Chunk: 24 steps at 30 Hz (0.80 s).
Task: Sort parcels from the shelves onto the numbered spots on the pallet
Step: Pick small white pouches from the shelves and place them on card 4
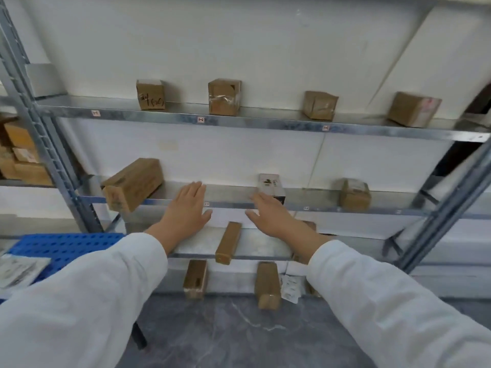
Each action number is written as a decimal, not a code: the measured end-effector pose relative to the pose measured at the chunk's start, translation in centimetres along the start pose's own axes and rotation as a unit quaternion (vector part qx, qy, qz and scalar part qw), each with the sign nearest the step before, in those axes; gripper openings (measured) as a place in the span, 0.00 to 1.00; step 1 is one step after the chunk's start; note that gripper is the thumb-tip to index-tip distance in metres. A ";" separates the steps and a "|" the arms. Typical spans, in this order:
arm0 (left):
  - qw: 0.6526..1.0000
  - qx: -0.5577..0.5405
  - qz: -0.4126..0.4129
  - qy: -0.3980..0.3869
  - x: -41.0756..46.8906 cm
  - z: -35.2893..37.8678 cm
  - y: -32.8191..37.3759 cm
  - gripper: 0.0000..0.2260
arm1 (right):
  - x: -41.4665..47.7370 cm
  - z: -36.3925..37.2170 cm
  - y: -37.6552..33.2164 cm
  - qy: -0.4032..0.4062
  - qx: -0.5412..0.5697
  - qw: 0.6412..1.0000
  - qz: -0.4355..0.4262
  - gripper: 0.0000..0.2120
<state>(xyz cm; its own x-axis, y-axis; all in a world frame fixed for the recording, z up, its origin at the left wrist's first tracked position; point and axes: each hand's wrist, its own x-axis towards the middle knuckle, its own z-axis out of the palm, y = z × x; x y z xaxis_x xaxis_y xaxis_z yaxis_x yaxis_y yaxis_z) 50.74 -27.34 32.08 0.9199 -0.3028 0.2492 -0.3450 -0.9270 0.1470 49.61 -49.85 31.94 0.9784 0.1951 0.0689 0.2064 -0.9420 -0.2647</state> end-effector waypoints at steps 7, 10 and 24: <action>0.999 -0.024 0.046 -0.012 -4.2 1.9 5.8 0.29 | -8.4 0.1 5.7 -0.023 -0.042 0.993 0.110 0.25; 0.999 -0.027 0.040 -0.021 -4.9 1.3 6.9 0.29 | -10.7 -1.4 7.2 0.009 -0.006 0.989 0.147 0.24; 0.998 -0.012 0.055 -0.019 -6.8 2.4 18.7 0.28 | -17.8 -6.3 15.4 0.065 0.077 0.981 0.164 0.28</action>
<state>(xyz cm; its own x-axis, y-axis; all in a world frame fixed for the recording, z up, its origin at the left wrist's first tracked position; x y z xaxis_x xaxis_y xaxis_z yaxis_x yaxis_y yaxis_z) 38.46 -43.13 30.84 0.8829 -0.4102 0.2284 -0.4473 -0.8827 0.1438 35.25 -69.55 32.73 0.9846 -0.1582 0.0745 -0.1109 -0.8941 -0.4339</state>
